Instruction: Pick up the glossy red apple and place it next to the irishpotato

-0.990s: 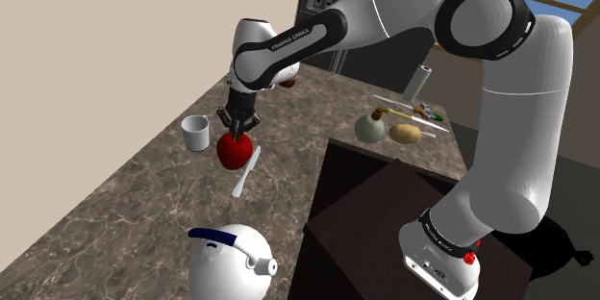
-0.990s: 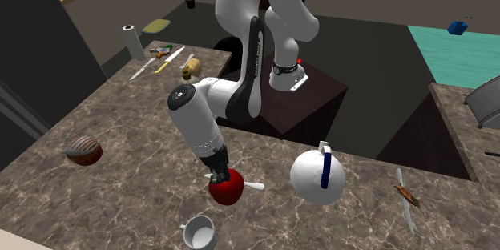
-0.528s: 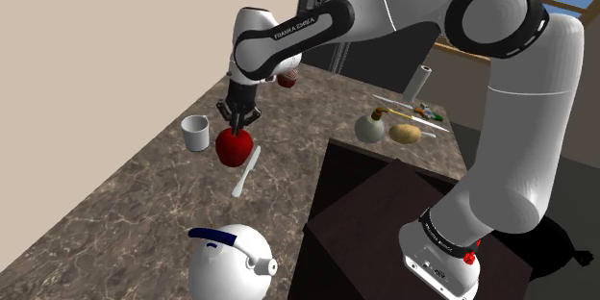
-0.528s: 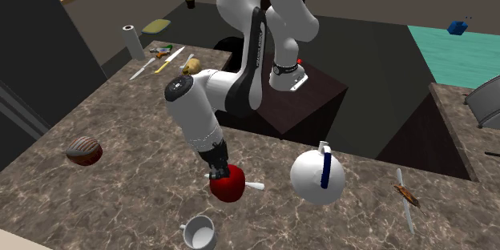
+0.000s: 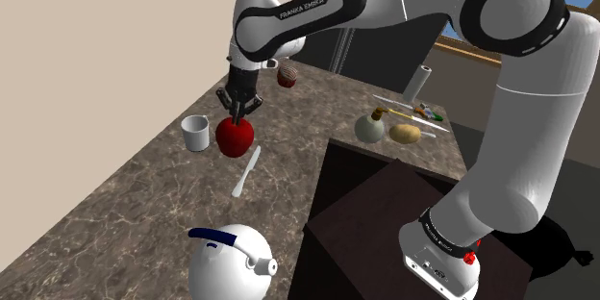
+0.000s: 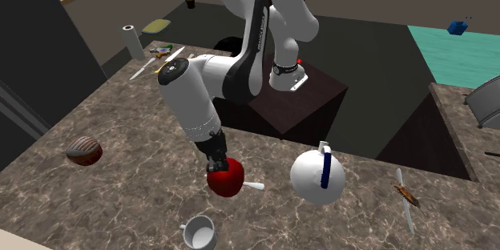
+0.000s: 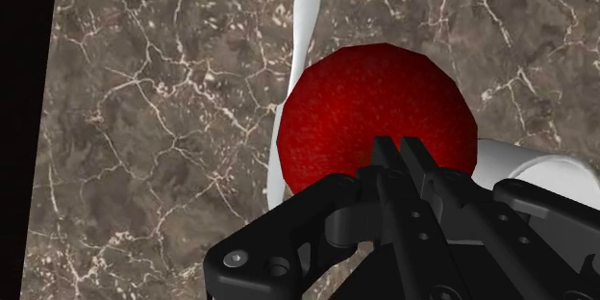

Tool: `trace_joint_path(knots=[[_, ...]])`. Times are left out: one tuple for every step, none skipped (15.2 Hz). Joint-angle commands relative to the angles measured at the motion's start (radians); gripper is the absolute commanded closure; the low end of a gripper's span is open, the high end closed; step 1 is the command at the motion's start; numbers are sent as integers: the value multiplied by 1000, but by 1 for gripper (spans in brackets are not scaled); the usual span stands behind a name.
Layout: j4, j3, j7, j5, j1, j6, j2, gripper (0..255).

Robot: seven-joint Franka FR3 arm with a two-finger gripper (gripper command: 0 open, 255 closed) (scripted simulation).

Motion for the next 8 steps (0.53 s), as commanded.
trace_joint_path(knots=[[10,2,2,2,-1,-22,-12,255],[15,3,3,4,-2,-33,-19,255],[19,3,4,5,-3,-44,-25,255],[24,4,5,6,-4,-55,-31,255],[30,5,6,7,-5,-66,-38,255],[35,6,8,9,-6,-77,-43,255],[41,7,9,10,-6,-88,-49,255],[47,7,10,11,-7,-99,-55,255]])
